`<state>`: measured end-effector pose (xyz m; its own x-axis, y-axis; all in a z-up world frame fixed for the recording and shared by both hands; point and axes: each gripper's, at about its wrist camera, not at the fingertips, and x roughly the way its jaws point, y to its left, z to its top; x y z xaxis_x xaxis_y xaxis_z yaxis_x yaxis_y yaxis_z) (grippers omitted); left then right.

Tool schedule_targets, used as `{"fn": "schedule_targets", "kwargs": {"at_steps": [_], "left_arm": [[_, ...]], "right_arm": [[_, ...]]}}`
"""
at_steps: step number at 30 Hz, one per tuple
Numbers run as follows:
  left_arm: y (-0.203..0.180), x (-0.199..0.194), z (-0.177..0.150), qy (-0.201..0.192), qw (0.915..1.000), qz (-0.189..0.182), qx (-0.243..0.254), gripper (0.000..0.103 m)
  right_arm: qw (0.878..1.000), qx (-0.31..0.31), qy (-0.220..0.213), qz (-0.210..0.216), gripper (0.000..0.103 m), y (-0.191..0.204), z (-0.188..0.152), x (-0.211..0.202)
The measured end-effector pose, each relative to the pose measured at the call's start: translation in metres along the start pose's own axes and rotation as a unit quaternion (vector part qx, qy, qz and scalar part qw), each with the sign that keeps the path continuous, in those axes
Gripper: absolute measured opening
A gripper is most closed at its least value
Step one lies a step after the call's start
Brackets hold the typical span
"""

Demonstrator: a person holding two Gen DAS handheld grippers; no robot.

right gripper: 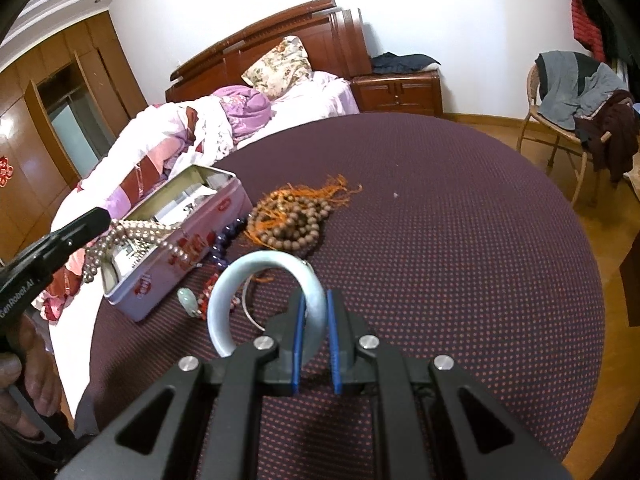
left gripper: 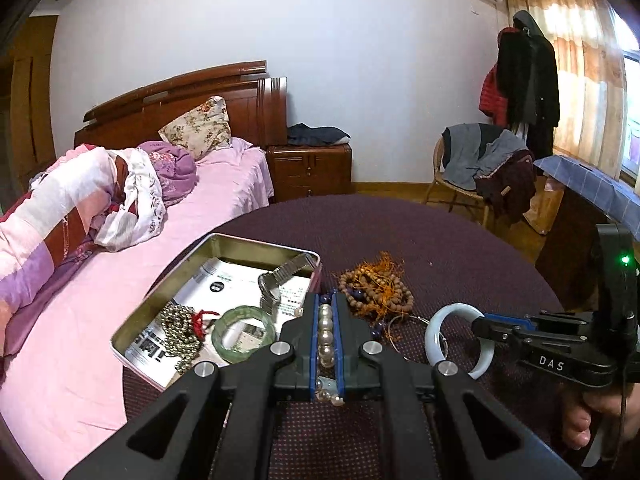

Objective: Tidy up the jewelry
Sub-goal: 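Carry the white bangle and pearl strand over the tin box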

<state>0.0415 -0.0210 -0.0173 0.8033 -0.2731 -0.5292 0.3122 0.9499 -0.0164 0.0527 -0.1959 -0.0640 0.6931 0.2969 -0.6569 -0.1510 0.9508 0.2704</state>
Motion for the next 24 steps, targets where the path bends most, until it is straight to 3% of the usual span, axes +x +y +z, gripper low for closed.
{"fn": "schedule_targets", "kwargs": {"at_steps": [24], "left_arm": [[0.055,-0.002,0.039,-0.040,0.9981,0.046,-0.004,0.005]], "right_arm": [[0.997,-0.071,-0.019,0.037,0.014,0.068,0.072,0.029]]}}
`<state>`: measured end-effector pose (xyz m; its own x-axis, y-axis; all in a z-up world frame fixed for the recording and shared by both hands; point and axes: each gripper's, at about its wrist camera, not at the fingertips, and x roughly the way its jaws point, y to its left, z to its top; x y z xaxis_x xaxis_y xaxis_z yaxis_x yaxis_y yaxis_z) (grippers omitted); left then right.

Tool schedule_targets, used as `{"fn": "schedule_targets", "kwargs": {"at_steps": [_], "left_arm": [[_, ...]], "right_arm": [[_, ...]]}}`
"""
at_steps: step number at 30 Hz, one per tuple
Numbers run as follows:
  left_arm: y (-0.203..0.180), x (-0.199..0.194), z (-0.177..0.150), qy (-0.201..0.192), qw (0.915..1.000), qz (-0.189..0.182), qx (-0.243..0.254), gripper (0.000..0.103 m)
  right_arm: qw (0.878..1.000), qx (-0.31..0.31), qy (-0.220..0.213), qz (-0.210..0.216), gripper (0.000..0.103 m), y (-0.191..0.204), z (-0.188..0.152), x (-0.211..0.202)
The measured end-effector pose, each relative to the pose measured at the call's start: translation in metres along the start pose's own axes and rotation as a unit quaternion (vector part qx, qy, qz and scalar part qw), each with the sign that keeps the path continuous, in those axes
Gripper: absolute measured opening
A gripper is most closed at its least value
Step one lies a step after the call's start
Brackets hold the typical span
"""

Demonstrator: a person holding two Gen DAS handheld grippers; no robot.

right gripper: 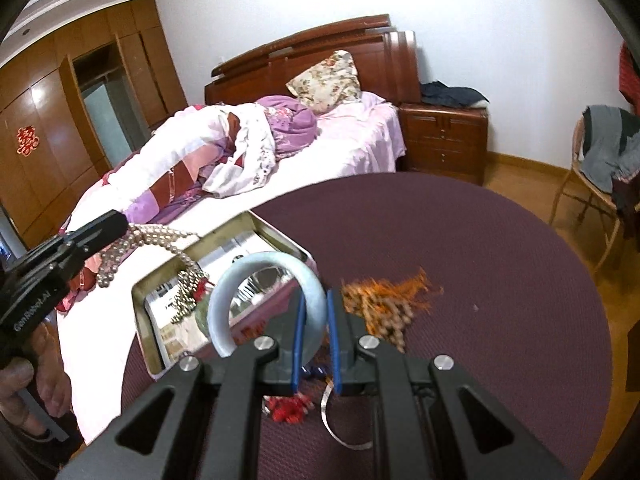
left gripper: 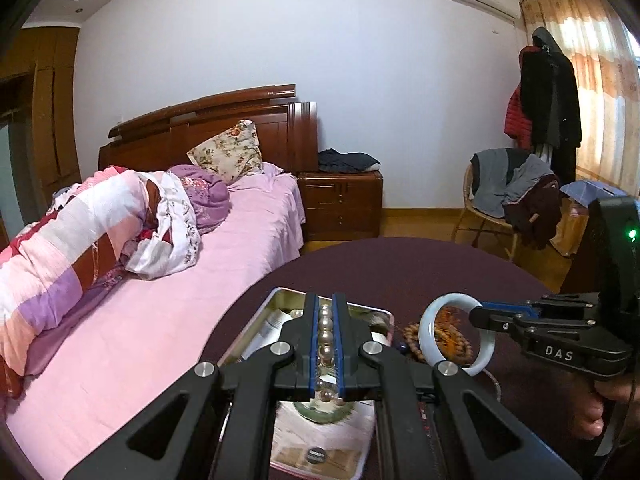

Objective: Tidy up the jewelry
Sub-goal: 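Carry the white bangle and pearl strand over the tin box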

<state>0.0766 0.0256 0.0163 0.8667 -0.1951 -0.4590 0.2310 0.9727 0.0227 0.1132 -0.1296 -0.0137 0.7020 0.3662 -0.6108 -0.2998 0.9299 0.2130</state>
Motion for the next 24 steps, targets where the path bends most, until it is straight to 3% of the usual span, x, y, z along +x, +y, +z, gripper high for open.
{"fn": "schedule_targets", "kwargs": {"at_steps": [10,24], "left_arm": [[0.025,0.029,-0.005,0.029,0.9993,0.010,-0.020,0.005],[0.044,0.069,-0.006,0.065,0.9973,0.008,-0.033,0.005]], "right_arm": [[1.000,-0.019,0.010,0.018,0.014,0.025,0.023,0.032],[0.999,-0.030,0.043,0.013,0.014,0.038,0.025,0.075]]}}
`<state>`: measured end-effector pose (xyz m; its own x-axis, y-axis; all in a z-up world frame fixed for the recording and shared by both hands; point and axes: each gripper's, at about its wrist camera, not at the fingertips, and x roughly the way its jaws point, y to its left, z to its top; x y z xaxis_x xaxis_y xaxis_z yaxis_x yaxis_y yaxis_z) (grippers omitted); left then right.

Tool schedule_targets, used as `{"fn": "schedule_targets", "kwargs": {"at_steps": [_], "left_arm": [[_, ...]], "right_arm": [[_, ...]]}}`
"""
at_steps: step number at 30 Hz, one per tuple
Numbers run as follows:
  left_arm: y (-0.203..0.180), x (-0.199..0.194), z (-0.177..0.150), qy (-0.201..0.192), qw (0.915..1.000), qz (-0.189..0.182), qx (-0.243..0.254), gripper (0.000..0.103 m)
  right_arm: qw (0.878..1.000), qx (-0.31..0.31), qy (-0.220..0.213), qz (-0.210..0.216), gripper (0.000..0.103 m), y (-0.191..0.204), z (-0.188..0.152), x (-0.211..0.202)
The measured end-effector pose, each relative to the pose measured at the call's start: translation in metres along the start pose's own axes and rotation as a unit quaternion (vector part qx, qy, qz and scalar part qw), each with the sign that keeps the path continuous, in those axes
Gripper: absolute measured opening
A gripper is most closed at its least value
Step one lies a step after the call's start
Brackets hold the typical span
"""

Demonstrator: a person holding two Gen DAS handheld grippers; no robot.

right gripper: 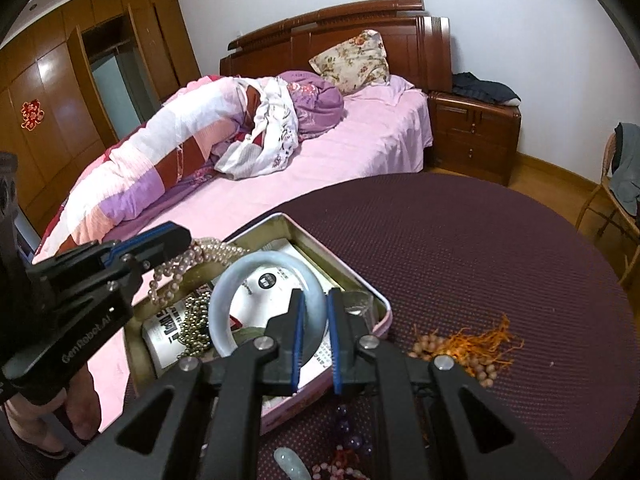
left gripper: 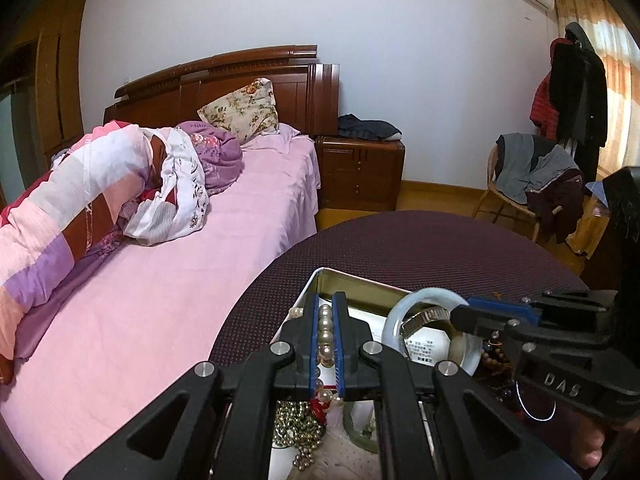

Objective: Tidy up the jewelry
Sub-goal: 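Carry the white bangle and pearl strand over the tin box, then open both grippers to drop the bangle and pearls into the tin box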

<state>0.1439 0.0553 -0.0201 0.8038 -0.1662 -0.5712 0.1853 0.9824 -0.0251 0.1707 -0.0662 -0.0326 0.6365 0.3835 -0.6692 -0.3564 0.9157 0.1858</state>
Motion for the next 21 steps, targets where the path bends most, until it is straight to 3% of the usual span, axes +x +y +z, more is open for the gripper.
{"fn": "schedule_targets", "kwargs": {"at_steps": [21], "left_arm": [[0.009,0.024,-0.005,0.039,0.9992,-0.005,-0.002,0.005]], "right_arm": [[0.999,-0.004,0.033,-0.009,0.014,0.003,-0.001,0.027]]}}
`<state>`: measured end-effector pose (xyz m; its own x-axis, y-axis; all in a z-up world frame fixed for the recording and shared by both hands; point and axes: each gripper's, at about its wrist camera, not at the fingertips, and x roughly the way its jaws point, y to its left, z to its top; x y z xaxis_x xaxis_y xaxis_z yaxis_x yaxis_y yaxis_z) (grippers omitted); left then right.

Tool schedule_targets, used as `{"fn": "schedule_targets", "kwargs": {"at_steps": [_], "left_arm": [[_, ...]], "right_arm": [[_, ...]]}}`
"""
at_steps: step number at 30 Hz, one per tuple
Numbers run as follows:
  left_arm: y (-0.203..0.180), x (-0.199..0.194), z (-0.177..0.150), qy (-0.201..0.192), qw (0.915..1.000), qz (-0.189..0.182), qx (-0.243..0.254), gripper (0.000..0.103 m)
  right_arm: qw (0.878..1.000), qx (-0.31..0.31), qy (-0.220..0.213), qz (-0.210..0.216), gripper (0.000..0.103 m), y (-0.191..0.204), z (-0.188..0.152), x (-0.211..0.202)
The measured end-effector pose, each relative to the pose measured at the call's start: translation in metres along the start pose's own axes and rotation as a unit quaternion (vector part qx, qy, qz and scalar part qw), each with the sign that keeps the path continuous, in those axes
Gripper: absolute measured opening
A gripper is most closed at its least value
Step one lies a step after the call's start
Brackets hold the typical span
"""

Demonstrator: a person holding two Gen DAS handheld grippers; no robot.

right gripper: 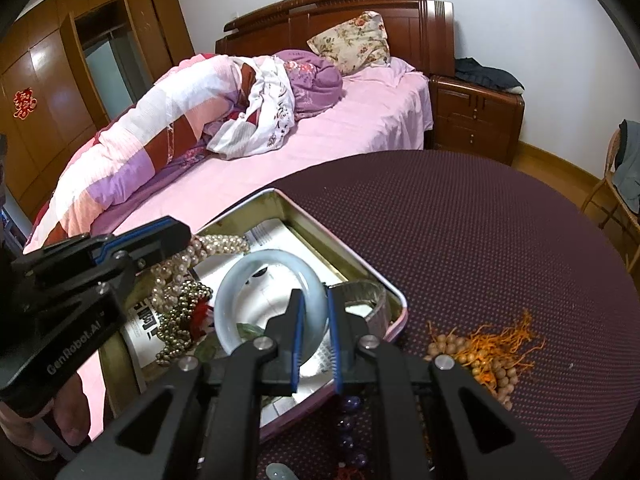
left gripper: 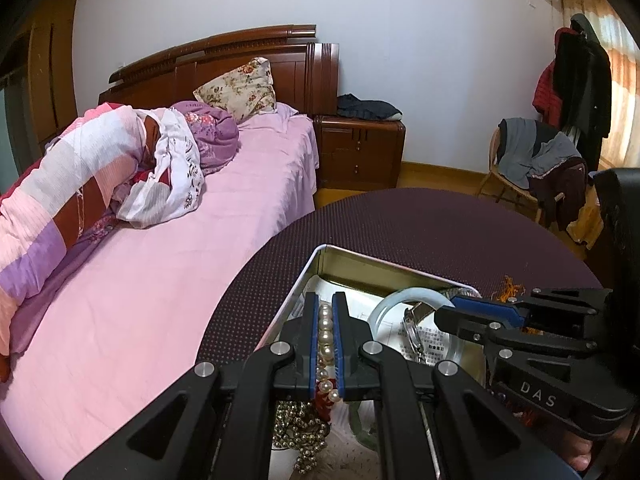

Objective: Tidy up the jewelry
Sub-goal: 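Open both grippers to drop the bangle and pearls into the tin box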

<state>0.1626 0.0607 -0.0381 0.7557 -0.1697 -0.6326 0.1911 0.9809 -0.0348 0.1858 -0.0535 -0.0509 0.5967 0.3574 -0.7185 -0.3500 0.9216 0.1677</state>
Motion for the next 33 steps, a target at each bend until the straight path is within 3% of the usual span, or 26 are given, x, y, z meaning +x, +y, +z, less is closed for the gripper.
{"fn": "schedule_targets", "kwargs": {"at_steps": [33], "left_arm": [[0.0003,0.0105,-0.0069,0.022,0.9997,-0.005,0.003,0.006]], "right_arm": [[1.000,0.001,0.005,-0.001,0.014,0.0011,-0.0021,0.0064]]}}
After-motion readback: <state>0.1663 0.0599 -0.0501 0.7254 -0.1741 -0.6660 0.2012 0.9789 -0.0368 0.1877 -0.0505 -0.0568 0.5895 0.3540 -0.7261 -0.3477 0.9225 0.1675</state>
